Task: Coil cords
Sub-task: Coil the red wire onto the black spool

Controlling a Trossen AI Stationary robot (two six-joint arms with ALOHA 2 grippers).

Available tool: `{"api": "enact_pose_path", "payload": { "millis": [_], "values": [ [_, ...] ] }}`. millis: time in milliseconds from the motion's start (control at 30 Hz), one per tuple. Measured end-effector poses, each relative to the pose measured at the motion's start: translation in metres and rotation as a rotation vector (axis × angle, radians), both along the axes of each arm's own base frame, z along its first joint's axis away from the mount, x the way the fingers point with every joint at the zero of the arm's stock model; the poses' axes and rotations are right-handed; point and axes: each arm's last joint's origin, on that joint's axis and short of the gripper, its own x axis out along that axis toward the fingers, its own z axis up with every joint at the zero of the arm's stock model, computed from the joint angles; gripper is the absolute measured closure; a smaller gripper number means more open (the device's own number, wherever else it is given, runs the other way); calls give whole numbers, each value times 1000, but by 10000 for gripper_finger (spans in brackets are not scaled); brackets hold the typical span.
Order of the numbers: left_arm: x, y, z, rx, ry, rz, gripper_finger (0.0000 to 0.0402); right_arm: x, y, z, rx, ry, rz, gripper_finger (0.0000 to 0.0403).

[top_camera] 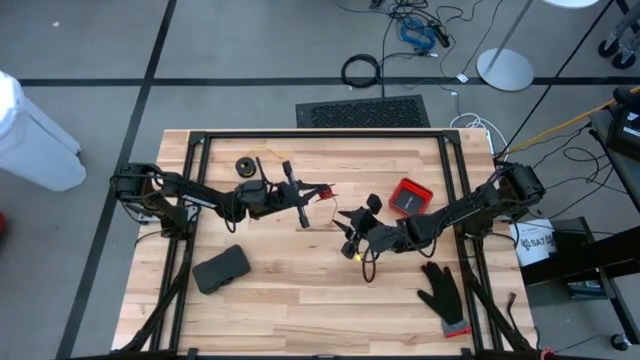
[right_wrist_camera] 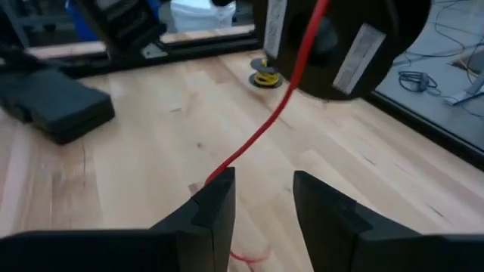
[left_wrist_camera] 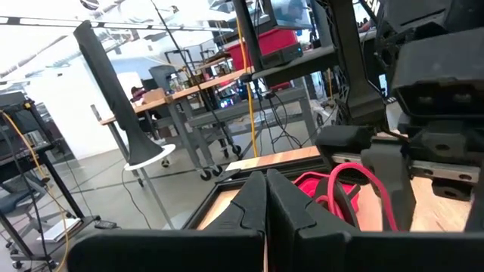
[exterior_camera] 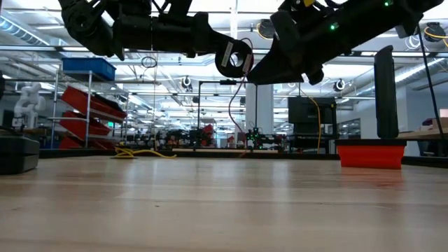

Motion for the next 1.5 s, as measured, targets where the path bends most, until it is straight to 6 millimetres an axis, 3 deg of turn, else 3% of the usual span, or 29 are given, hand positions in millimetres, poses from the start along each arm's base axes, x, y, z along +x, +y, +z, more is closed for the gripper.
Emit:
{"api": "enact_pose_path", "payload": {
  "millis": [567, 1500],
  "values": [
    [0, 0, 0, 0, 1, 0, 401, -4, 14, -4, 40, 33, 78, 282],
    [0, 0, 0, 0, 0, -1, 401, 4, -10, 1, 33, -14, 7, 284]
  ]
}}
